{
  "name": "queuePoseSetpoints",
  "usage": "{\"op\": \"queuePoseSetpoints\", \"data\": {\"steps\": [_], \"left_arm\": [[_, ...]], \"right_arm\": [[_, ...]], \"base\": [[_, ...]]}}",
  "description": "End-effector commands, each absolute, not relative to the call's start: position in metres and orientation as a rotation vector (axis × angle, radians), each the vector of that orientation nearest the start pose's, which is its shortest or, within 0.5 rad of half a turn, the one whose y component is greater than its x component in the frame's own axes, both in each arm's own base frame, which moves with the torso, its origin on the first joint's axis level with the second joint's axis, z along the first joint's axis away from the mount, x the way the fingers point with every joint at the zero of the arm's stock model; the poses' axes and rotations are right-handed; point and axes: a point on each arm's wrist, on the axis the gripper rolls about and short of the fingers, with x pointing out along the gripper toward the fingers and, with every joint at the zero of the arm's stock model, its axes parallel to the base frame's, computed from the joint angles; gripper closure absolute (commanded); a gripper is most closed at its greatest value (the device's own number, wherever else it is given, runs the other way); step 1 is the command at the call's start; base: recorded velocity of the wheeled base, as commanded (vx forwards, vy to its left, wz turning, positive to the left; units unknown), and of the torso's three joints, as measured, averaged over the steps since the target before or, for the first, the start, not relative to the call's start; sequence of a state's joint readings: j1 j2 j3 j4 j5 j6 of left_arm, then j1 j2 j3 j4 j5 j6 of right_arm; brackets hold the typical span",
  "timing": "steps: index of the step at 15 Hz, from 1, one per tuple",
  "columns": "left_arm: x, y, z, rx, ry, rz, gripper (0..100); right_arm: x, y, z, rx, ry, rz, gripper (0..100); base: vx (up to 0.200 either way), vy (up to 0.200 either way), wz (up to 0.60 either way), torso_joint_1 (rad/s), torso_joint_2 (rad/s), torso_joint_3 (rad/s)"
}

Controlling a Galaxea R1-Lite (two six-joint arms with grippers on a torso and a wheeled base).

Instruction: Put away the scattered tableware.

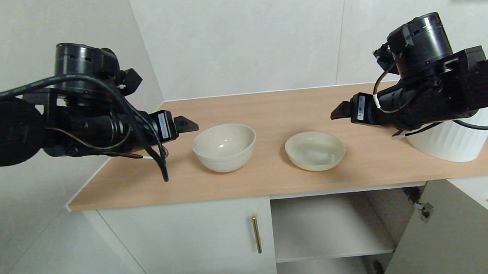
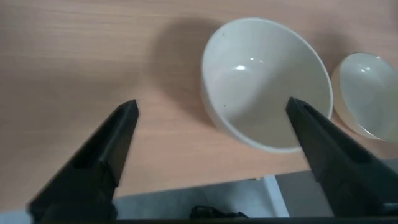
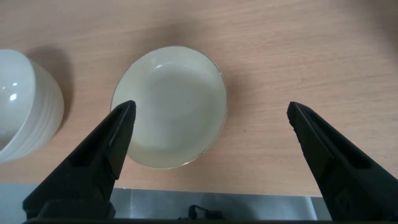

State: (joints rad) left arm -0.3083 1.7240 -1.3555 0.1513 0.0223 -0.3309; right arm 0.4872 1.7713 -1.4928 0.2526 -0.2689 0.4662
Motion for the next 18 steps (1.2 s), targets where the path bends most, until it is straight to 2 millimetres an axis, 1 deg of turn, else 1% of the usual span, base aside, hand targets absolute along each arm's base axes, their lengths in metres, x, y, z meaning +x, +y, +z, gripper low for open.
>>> {"op": "queuePoseSetpoints", "data": {"steps": [1, 5, 7, 9, 10, 13, 15, 16, 18], "left_arm": [[0.326, -0.11, 0.234, -0.219, 0.607, -0.197, 0], [0.338, -0.124, 0.211, -0.193, 0.669, -0.196, 0], [0.343, -0.126, 0.206, -0.191, 0.678, -0.194, 0], [0.345, -0.127, 0.205, -0.207, 0.676, -0.188, 0], [0.348, -0.128, 0.203, -0.223, 0.679, -0.182, 100], [0.352, -0.13, 0.198, -0.223, 0.688, -0.179, 100], [0.351, -0.129, 0.203, -0.233, 0.676, -0.18, 100], [0.346, -0.128, 0.211, -0.262, 0.658, -0.178, 100], [0.33, -0.123, 0.235, -0.303, 0.602, -0.193, 100]], "right_arm": [[0.3, 0.153, 0.266, 0.256, 0.535, 0.093, 0], [0.301, 0.153, 0.263, 0.253, 0.544, 0.093, 0], [0.301, 0.154, 0.263, 0.252, 0.544, 0.094, 0], [0.301, 0.154, 0.263, 0.252, 0.544, 0.094, 0], [0.301, 0.154, 0.263, 0.252, 0.544, 0.094, 0], [0.301, 0.154, 0.262, 0.252, 0.545, 0.094, 0], [0.301, 0.154, 0.262, 0.252, 0.545, 0.094, 0], [0.301, 0.154, 0.262, 0.252, 0.545, 0.094, 0], [0.304, 0.155, 0.259, 0.246, 0.553, 0.09, 0]], "base": [[0.0, 0.0, 0.0, 0.0, 0.0, 0.0], [0.0, 0.0, 0.0, 0.0, 0.0, 0.0], [0.0, 0.0, 0.0, 0.0, 0.0, 0.0], [0.0, 0.0, 0.0, 0.0, 0.0, 0.0], [0.0, 0.0, 0.0, 0.0, 0.0, 0.0], [0.0, 0.0, 0.0, 0.0, 0.0, 0.0], [0.0, 0.0, 0.0, 0.0, 0.0, 0.0], [0.0, 0.0, 0.0, 0.0, 0.0, 0.0], [0.0, 0.0, 0.0, 0.0, 0.0, 0.0]]}}
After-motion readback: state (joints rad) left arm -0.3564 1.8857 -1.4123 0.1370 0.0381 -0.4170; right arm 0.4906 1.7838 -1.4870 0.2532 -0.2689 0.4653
